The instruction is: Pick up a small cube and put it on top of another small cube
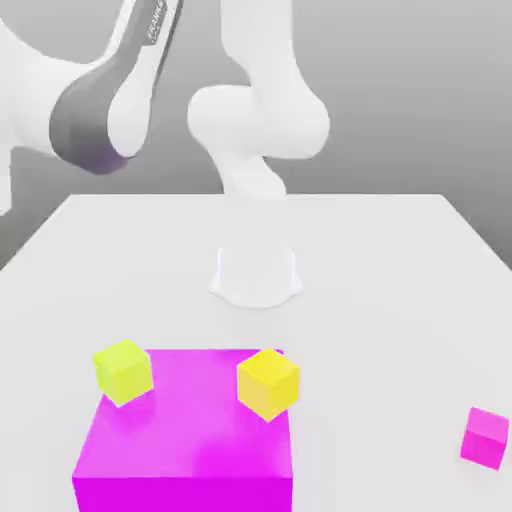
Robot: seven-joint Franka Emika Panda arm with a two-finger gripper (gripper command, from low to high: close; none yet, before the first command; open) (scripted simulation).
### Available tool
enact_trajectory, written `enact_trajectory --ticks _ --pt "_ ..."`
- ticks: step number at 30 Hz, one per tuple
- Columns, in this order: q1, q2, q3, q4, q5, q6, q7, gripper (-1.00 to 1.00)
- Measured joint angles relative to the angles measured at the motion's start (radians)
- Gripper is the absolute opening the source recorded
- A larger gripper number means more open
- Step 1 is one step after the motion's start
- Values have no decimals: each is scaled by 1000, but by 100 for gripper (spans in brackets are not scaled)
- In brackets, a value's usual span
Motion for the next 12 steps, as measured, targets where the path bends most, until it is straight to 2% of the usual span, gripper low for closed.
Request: enact_trajectory --ticks 4,8,9,12 --pt "75 -115 30 -111 84 -108 -108 -100" --pt "91 -25 38 -173 108 13 -121 -100" --pt "92 1 38 -183 110 49 -122 100" --pt "92 1 38 -183 110 49 -122 100"
